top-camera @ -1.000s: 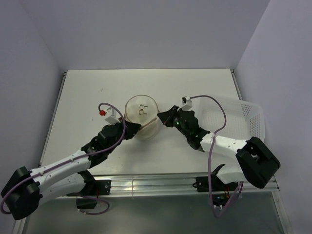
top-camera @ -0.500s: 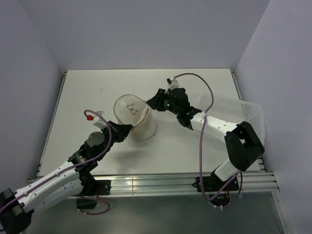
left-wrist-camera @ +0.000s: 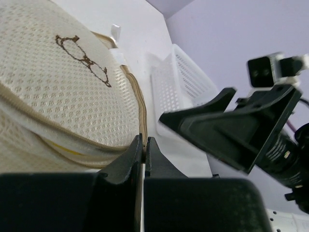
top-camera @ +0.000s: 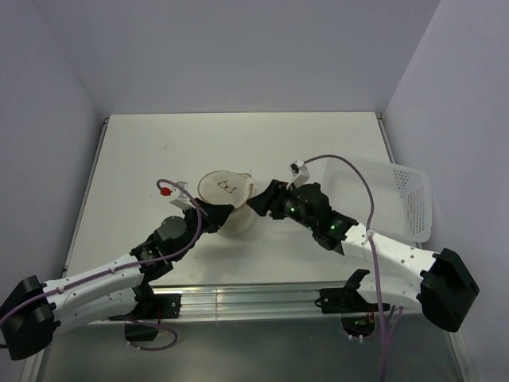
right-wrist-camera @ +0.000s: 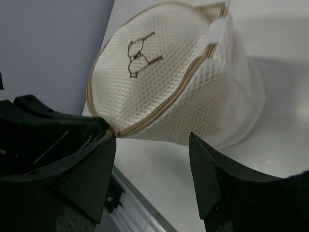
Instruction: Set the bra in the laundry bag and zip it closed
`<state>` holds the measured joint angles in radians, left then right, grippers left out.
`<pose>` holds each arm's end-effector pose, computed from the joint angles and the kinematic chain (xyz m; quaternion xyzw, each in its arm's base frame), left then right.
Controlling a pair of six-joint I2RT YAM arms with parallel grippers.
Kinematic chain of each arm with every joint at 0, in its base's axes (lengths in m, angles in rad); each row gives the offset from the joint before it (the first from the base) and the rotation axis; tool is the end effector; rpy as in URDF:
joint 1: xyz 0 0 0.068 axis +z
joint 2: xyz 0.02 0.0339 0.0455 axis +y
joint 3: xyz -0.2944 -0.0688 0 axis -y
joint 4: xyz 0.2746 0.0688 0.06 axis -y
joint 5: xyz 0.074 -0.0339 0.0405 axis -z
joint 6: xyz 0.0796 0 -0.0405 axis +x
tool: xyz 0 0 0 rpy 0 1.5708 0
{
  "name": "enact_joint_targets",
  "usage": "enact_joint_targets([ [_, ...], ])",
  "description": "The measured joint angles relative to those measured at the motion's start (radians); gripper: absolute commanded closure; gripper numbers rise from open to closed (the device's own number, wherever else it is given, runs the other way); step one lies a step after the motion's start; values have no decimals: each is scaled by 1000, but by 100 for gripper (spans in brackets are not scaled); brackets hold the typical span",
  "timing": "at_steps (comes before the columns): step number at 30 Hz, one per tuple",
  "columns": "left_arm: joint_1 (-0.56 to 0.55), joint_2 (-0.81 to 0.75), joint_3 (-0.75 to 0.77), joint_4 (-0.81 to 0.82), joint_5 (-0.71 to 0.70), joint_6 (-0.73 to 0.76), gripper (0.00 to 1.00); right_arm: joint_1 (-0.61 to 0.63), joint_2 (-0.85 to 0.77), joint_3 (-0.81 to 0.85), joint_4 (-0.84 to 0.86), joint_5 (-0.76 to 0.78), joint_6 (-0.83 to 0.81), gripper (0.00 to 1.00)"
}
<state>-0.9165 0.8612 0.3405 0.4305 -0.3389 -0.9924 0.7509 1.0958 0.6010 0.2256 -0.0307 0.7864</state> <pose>0.1699 -0.1781 0.2388 -0.1413 0.7229 -0.4705 0.4859 0.2203 0.2089 0.2569 0.0048 0.7955 0.4299 0.4270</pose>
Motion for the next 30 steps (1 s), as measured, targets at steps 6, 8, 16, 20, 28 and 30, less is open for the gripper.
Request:
enact_joint_targets([
  [6, -41, 39, -18, 67, -19, -16, 100, 62, 10, -54, 40, 2, 101, 32],
  [8, -48, 44, -24, 80, -26, -19, 100, 65, 28, -54, 67, 5, 120, 36],
  [16, -58, 43, -29, 89, -32, -19, 100, 65, 106, -46, 126, 27, 160, 68],
  [20, -58, 36, -44, 84, -33, -17, 100, 64, 125, -42, 131, 31, 166, 95],
  [28, -60, -98, -61, -38, -73, 24, 100, -1, 135, -30, 140, -29, 132, 100],
  [30, -60, -165, -66, -97, -95, 36, 100, -44, 155, -12, 143, -74, 101, 100],
])
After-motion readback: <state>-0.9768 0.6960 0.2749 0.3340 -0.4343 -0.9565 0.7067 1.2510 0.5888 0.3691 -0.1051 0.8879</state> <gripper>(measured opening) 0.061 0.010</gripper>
